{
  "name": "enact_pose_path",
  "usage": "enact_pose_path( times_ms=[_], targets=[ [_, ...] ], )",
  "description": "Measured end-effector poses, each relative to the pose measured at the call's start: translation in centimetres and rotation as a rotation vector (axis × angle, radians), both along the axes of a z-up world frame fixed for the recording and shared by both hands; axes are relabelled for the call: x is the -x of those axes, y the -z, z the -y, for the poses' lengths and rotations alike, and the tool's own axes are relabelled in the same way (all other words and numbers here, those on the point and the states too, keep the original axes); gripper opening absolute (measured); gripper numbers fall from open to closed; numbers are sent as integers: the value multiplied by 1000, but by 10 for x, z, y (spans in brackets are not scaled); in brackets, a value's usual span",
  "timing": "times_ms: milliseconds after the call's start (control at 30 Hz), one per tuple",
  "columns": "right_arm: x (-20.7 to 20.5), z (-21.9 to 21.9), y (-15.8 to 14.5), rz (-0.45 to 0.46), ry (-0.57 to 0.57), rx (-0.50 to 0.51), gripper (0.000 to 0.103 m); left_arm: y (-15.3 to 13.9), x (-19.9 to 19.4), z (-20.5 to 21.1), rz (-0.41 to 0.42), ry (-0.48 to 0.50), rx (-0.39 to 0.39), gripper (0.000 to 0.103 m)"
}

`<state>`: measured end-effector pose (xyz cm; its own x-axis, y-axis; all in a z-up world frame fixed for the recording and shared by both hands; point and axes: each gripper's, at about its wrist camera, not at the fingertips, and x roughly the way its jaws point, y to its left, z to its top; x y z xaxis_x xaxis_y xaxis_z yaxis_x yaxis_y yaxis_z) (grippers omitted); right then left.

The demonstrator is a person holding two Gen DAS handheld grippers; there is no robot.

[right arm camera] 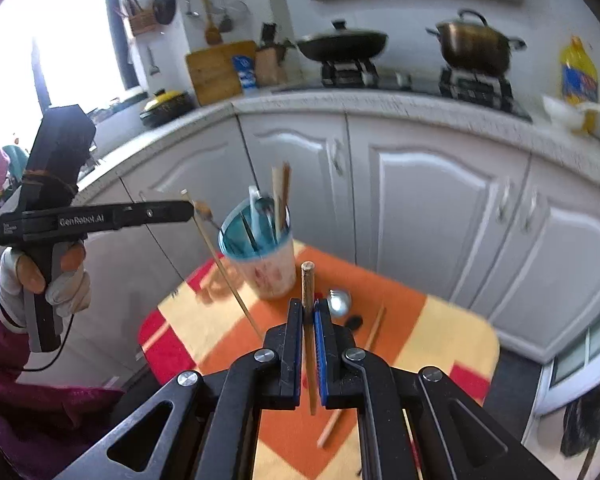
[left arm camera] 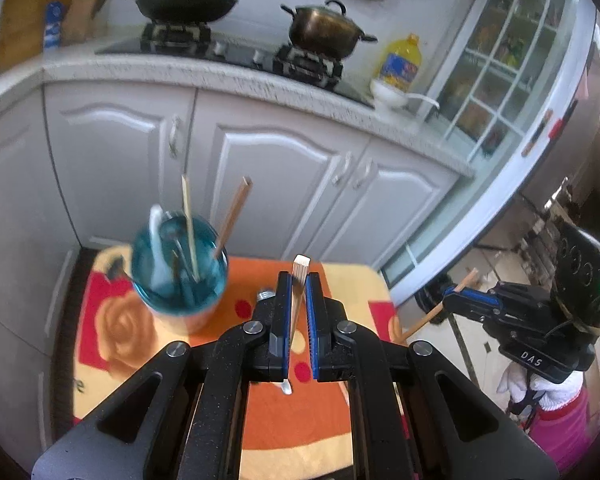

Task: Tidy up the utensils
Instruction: 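Carry the chopsticks to the cup and lower them in with both tools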

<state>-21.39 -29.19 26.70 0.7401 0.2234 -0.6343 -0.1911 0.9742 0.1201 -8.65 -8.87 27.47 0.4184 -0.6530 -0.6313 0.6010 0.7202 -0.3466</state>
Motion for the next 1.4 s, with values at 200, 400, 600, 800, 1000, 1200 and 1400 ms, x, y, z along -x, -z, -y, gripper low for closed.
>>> enact_pose_path(
  times_ms=[200,400,600,800,1000,1200,1400],
  targets=[
    [-39,-24,-51,88,-73,1,5,-39,-22,-19,66,-60,7,5],
    [-87,-53,-83,133,-121,7,5,-57,-50,-34,113,-125,-14,5],
    [-127,-84,-87,136,-174,2,5,-51,-80,-50,122,-199,-46,5],
    [-160,-106,-61,90,-197,0,5,-27,-105,-53,108,-258,-83,5],
    [-184,-104,-8,-15,-180,-20,5,9,-123,-47,41,-274,-104,5],
    [-196,-81,38,-122,-125,-43,5,37,-133,-40,-11,-284,-139,5],
    [-192,-56,55,-174,-73,-91,16,49,-139,-40,-52,-307,-145,7]
  ],
)
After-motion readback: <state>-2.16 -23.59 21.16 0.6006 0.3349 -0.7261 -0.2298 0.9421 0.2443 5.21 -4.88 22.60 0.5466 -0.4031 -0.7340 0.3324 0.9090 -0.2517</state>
